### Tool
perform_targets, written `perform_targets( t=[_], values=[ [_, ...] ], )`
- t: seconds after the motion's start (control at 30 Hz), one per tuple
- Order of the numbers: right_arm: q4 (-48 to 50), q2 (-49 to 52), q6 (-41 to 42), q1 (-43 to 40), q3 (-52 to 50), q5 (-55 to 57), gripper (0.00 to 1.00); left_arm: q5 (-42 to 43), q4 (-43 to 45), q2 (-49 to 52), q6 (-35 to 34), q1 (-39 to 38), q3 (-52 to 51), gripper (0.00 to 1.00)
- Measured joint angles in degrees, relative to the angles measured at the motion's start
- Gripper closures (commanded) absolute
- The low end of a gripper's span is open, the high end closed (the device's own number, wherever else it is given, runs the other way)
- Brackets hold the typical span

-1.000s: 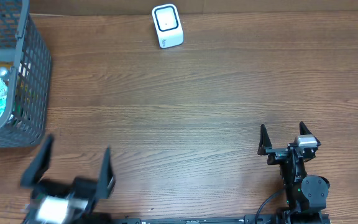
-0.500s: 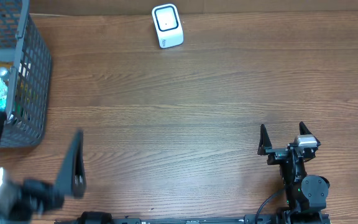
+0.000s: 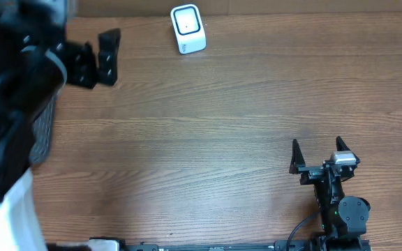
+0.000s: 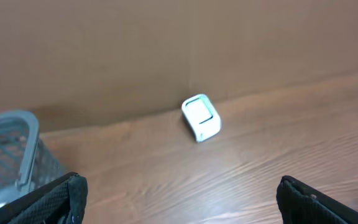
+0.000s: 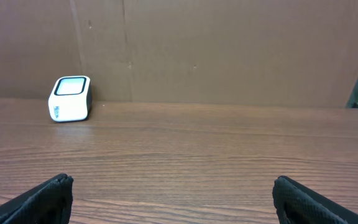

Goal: Scan the item barcode
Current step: 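Move the left gripper up and into the grey basket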

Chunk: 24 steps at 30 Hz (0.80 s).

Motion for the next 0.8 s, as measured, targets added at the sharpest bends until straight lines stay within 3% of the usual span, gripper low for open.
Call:
perform_targets(
  t=[0.43,0.6,0.8],
  values=[
    [0.04,0.00,-0.02,0.00,0.00,0.00,0.00,-26.25,0.13,6.71,-0.72,2.49,0.11,0.00],
    [0.02,0.00,0.00,0.00,0.00,0.00,0.00,-26.40,0.02,8.17,-2.40,10.67,0.13,0.00],
    [0.00,0.00,0.00,0.00,0.00,0.02,0.00,-18.16,-1.01,9.53,-3.96,24.28,0.17,0.00]
  ],
)
